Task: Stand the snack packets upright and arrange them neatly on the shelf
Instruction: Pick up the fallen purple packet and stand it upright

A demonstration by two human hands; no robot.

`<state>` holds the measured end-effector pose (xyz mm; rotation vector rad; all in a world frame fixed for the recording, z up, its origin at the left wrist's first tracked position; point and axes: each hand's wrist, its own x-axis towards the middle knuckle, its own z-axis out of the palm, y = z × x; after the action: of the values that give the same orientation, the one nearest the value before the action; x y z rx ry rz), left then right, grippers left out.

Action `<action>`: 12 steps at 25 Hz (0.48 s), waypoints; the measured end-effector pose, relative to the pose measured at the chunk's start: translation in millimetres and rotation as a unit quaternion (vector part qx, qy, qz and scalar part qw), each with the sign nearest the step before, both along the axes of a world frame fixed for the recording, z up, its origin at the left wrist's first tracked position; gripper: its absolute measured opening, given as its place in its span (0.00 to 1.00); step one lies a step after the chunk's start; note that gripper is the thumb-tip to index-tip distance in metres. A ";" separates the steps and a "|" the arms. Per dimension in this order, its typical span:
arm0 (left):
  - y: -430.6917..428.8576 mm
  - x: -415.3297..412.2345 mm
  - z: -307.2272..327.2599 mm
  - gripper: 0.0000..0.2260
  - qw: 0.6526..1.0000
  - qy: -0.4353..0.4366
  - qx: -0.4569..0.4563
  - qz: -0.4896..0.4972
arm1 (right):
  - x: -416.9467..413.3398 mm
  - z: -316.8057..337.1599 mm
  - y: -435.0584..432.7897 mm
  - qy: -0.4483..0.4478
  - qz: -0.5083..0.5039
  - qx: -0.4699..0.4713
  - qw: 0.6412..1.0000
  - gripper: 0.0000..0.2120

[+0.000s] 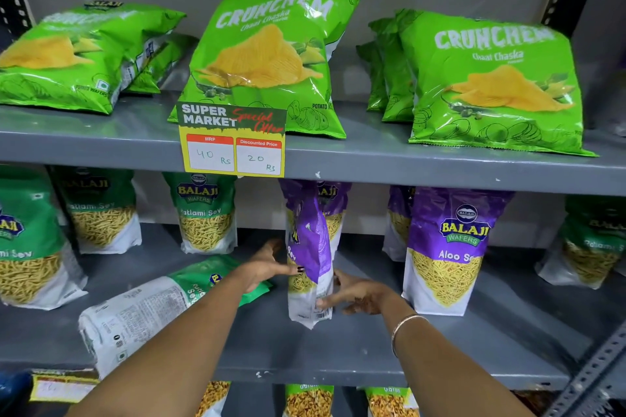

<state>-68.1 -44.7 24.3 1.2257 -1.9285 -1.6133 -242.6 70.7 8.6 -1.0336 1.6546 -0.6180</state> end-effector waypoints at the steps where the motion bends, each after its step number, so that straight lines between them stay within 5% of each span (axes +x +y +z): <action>1: 1.4 -3.7 0.7 0.45 1.000 -0.004 0.011 -0.015 | 4.1 2.5 0.7 0.000 0.023 -0.010 1.000 0.36; 6: 0.4 -12.9 -1.2 0.53 0.996 -0.064 -0.031 -0.047 | 7.2 6.2 1.5 0.027 0.045 -0.098 0.994 0.29; 9: 5.7 -10.3 5.6 0.41 0.998 -0.056 -0.013 -0.014 | -9.7 8.1 6.5 0.033 0.018 -0.093 0.995 0.15; 12: 6.3 -10.1 5.8 0.34 0.999 -0.048 0.004 0.012 | -28.0 4.9 8.2 0.034 -0.044 -0.077 0.995 0.12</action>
<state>-78.2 -38.4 30.1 1.3478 -1.9570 -1.5786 -270.6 78.9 13.5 -1.1067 1.7405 -0.7861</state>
